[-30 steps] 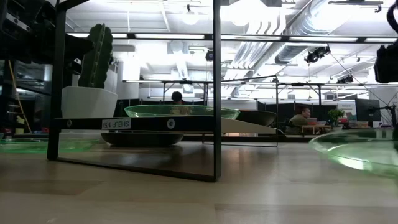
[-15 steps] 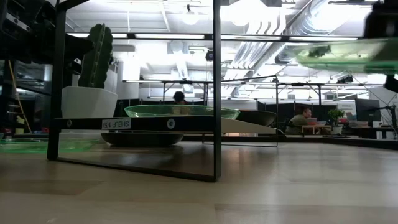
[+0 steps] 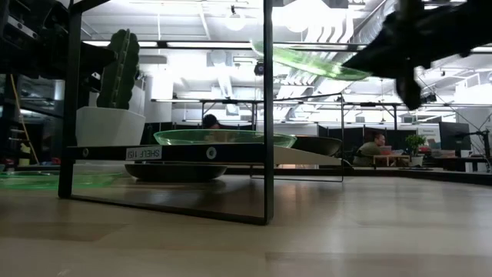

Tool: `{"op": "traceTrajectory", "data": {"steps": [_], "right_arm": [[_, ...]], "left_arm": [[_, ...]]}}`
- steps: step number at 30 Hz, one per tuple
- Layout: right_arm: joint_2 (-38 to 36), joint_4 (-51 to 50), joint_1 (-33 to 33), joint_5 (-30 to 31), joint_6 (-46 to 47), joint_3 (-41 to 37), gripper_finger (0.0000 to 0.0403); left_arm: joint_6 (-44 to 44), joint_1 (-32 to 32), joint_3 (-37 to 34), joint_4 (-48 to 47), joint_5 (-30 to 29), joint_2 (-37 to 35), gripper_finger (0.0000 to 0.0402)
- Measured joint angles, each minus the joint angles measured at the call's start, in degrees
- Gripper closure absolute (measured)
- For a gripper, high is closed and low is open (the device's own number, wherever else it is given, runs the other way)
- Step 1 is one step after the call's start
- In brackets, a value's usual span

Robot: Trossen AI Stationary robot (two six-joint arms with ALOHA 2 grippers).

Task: Place and stack plates onto a shelf
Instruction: Stack the bottom green plate on top of the green plate on the shelf

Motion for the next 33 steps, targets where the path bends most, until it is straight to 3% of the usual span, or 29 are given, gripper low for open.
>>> {"op": "traceTrajectory", "data": {"steps": [8,15,33], "right_arm": [[16.9,2.9,-4.9,-7.8,-4.2,9.7,0.0403],[25.8,2.9,-7.6,-11.7,-7.4,16.7,0.0403],[28.9,2.3,-8.9,-16.0,-6.3,18.4,0.0403]], "left_arm": [[0.0,0.0,0.0,0.0,0.0,0.0,0.0401],[0.0,0.0,0.0,0.0,0.0,0.0,0.0401],[0.0,0.0,0.0,0.0,0.0,0.0,0.0401]]}}
